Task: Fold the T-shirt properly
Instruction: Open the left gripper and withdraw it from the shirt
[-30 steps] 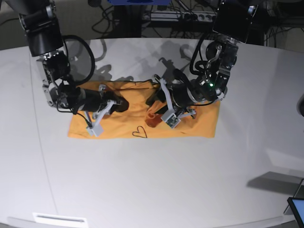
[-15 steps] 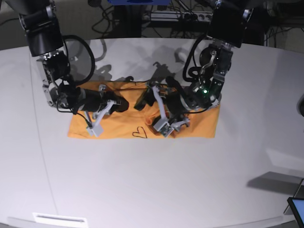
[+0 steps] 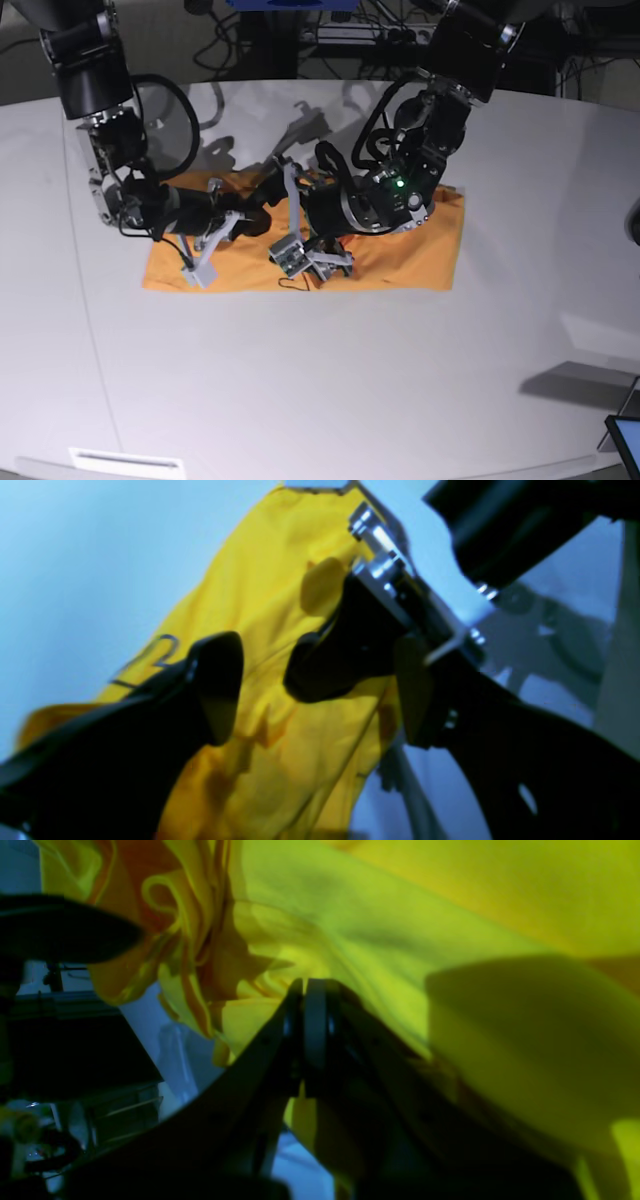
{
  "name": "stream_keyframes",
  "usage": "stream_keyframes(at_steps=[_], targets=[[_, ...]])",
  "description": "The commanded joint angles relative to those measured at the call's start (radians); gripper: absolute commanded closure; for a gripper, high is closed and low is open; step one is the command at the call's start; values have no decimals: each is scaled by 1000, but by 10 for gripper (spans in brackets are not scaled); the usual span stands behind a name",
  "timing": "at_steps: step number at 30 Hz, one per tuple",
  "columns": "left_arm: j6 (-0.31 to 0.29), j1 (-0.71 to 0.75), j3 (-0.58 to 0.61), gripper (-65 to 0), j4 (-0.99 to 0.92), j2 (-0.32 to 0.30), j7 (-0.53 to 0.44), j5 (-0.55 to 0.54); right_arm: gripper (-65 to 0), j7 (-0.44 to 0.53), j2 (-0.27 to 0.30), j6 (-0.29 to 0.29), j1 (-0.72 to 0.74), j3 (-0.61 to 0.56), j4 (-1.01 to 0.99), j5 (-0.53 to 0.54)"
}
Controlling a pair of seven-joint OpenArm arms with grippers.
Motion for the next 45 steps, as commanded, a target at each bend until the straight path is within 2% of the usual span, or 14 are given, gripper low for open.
stream_keyframes(at_steps=[1,3,7,11,13,18,20,24,27,31,36,39,41,45], targets=[[-3,-27,-26,-460,68,16,-96,-72,-7,-41,11,-43,-15,-9,-45,-93],[-3,-27,-84,-460,134,27,-96,-73,-7,-41,12,-43,-14,-8,-66,-93],[-3,-27,-280,-460,177,55,-96,-73,-7,-41,14,-43,-14,-4,-66,-93],[-3,-17,-480,-460,180,50,-95,-73,-9,-41,14,-43,-14,-3,-65,-93],[-3,-22,-544,-460,173,22,-67,-73,-9,-41,14,-43,-12,-3,-65,-93],[-3,12,-561,-453,174,-54,109,-73,-9,-41,14,-46,-17,-3,23,-93],[-5,33,-564,-391,176,-77,111,-73,-9,-43,14,-46,-17,-3,56,-93],[-5,36,-564,-207,173,-103,111,-73,-10,-47,14,-47,-15,-3,96,-93],[-5,32,-566,-133,174,-111,111,-73,-10,-47,14,-47,-17,-3,121,-93],[-5,24,-567,-101,174,-111,111,-72,-33,-49,32,-49,-18,-3,170,-93],[-5,30,-567,-62,174,-113,111,-67,-125,-49,66,-49,-20,-1,271,-92],[-5,27,-567,0,173,-131,109,-70,-176,-49,81,-49,-20,-1,348,-90],[-5,25,-575,0,173,-134,109,-65,-184,-49,94,-49,-17,-1,405,-92],[-5,36,-666,0,173,-136,109,-70,-186,-50,103,-49,-18,-1,514,-86]])
